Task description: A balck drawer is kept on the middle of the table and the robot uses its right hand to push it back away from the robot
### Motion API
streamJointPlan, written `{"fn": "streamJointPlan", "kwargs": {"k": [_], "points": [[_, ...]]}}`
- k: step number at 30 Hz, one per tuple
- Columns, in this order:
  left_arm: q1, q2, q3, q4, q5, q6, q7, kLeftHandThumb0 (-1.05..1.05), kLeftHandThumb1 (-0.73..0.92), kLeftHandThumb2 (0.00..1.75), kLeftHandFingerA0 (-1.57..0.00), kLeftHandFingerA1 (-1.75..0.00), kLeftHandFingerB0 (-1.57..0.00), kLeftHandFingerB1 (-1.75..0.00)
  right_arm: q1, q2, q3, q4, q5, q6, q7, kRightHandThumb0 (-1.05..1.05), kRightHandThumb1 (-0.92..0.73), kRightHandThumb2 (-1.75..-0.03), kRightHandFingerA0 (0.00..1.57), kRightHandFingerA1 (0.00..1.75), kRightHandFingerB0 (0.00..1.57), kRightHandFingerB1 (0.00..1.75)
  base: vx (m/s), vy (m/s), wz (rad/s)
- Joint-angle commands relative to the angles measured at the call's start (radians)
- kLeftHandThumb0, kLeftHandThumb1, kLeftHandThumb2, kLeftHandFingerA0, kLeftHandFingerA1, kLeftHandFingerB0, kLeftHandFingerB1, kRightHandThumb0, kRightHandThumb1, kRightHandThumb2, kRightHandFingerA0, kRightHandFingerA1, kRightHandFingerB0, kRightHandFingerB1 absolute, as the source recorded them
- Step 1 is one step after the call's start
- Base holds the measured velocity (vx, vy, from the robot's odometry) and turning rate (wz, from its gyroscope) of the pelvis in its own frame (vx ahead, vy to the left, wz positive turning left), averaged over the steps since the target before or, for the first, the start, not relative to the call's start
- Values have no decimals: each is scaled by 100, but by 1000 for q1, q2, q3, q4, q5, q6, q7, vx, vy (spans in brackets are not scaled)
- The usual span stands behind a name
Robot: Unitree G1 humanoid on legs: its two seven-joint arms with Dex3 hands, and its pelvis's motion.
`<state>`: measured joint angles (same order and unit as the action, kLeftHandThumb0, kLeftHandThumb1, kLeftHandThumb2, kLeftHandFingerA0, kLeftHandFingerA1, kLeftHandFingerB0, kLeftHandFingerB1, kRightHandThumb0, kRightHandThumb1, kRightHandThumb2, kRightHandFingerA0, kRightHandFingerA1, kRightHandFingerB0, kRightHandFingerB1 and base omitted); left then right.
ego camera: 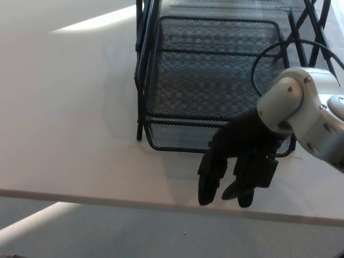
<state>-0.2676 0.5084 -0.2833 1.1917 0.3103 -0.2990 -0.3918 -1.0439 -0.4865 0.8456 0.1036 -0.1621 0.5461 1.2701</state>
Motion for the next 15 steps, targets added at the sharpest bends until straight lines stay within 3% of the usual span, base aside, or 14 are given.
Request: {"fn": "streamJointPlan", "kwargs": {"k": [1, 5, 6, 8, 9, 10, 11, 12, 13, 15], "points": [[4, 10, 3, 4, 10, -16, -4, -55, 75, 63, -52, -40, -36, -33, -48, 29, -38, 175, -62, -120, -46, -48, -80, -64, 56, 45, 40, 37, 0, 0, 0], [7, 10, 5, 7, 6, -11, -7, -55, 74, 63, -52, -39, -35, -33, -67, 45, -63, 302, -78, -202, -73, -50, -79, -63, 58, 45, 40, 37, 0, 0, 0], [8, 11, 4, 6, 7, -12, -6, -55, 75, 63, -52, -39, -35, -33, -71, 49, -68, 322, -81, -214, -77, -55, -64, -92, 54, 57, 35, 50, 0, 0, 0], [8, 11, 3, 6, 9, -14, -4, -55, 75, 63, -52, -39, -35, -33, -78, 56, -78, 358, -87, -240, -85, -55, -64, -92, 55, 57, 35, 50, 0, 0, 0], [8, 10, 5, 7, 7, -13, -5, -57, 71, 63, -49, -40, -33, -34, -83, 58, -86, 376, -88, -249, -88, -54, -72, -65, 62, 47, 39, 38, 0, 0, 0], [7, 8, 7, 8, 4, -11, -7, -57, 71, 63, -49, -40, -33, -34, -89, 62, -95, 396, -90, -259, -91, -54, -72, -65, 62, 47, 39, 38, 0, 0, 0], [7, 7, 9, 8, 2, -13, -9, -56, 71, 63, -49, -39, -33, -33, -98, 63, -108, 416, -92, -261, -98, -56, -62, -91, 56, 58, 38, 50, 0, 0, 0], [7, 6, 9, 8, 2, -14, -9, -56, 71, 63, -49, -39, -33, -33, -101, 65, -112, 423, -94, -263, -100, -56, -62, -91, 56, 58, 38, 50, 0, 0, 0], [7, 6, 9, 8, 1, -15, -12, -56, 71, 63, -49, -40, -33, -34, -106, 67, -120, 432, -99, -256, -99, -55, -70, -65, 62, 46, 41, 37, 0, 0, 0], [7, 7, 4, 7, 9, -17, -5, -54, 75, 63, -51, -39, -35, -33, -111, 64, -135, 444, -105, -280, -97, -54, -71, -65, 63, 46, 41, 37, 0, 0, 0]]}}
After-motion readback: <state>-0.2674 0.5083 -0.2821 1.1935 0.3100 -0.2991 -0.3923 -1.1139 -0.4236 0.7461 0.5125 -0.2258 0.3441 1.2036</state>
